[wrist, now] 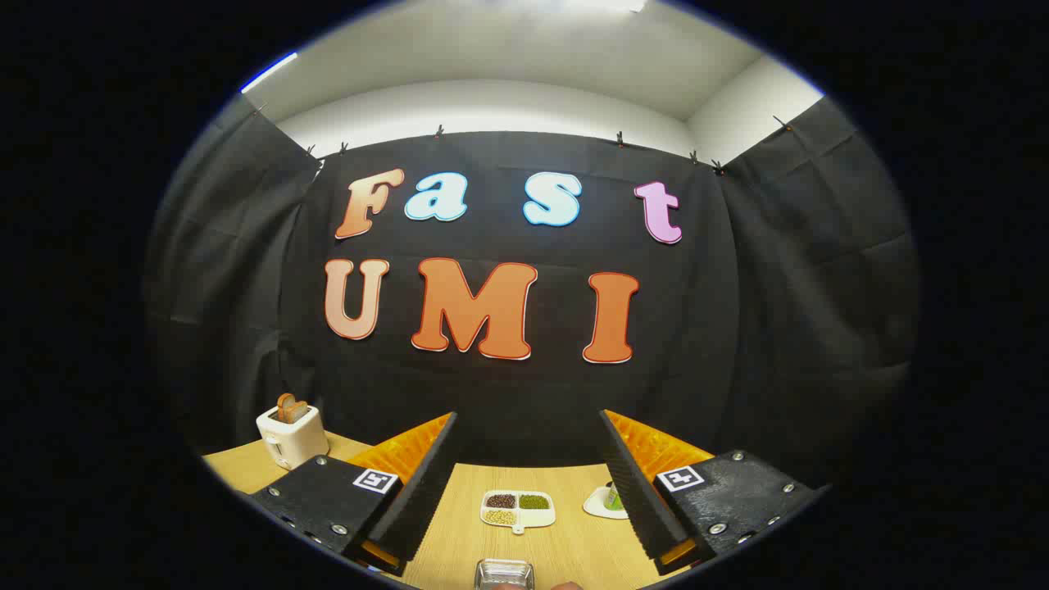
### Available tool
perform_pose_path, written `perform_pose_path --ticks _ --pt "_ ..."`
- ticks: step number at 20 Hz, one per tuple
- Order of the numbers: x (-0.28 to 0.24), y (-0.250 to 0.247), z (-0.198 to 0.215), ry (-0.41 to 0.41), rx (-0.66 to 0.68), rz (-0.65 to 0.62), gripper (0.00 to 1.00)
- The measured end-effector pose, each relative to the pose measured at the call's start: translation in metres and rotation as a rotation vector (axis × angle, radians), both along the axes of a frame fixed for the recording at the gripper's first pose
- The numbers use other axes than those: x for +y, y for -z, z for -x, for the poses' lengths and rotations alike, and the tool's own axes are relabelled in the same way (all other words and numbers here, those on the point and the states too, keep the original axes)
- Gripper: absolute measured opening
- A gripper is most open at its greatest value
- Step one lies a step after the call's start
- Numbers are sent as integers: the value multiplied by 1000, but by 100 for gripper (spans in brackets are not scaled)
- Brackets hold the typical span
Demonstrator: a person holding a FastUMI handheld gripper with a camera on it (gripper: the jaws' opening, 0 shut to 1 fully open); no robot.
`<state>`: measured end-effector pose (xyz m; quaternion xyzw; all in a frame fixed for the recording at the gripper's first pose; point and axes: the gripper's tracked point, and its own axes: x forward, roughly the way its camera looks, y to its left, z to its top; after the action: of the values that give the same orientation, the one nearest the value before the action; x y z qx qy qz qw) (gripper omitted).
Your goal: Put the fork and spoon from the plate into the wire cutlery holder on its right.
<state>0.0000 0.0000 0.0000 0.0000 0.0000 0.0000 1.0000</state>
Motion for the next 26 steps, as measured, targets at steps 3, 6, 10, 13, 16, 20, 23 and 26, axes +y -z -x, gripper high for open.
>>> perform_pose_path --ticks 3,6,10,13,16,20,23,26 --pt "-5 5 -3 -8 2 -5 99" --pt "-6 9 -5 -23 1 -3 99" --pt "-11 14 -7 -26 5 -7 99" --pt "-9 15 -7 -38 6 -5 99" --pt "-3 9 -5 -52 -3 -2 99" --pt "17 2 -4 -79 0 -6 99" --pt "42 0 -4 -117 1 -12 99" --pt "73 9 -5 -161 33 -23 99"
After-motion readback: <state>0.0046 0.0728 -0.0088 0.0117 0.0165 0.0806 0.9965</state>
